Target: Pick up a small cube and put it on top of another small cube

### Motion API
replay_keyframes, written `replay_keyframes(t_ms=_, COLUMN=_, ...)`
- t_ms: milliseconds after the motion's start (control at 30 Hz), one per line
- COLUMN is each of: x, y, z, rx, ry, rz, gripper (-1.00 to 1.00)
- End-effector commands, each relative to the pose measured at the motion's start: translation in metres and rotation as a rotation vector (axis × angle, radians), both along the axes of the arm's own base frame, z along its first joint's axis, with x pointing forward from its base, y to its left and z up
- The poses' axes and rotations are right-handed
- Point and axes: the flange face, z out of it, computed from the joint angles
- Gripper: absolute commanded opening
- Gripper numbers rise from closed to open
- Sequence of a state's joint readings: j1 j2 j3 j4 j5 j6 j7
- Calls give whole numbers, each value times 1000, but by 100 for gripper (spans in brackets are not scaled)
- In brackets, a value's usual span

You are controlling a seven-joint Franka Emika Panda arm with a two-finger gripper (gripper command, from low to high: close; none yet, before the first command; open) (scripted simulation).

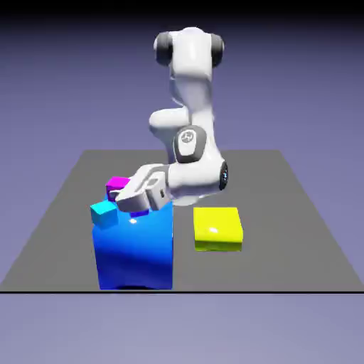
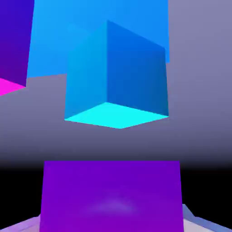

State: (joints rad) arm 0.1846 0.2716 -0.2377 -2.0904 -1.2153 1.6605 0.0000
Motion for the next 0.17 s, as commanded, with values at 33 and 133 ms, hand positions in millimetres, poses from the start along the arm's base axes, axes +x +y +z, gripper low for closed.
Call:
replay_keyframes(t_ms=33, x=0, y=0, z=0, rx=-1, ry=0, rz=2, gripper=100)
replay_keyframes(t_ms=133, x=11, y=47, z=32, rx=-1, ry=0, rz=2, gripper=100)
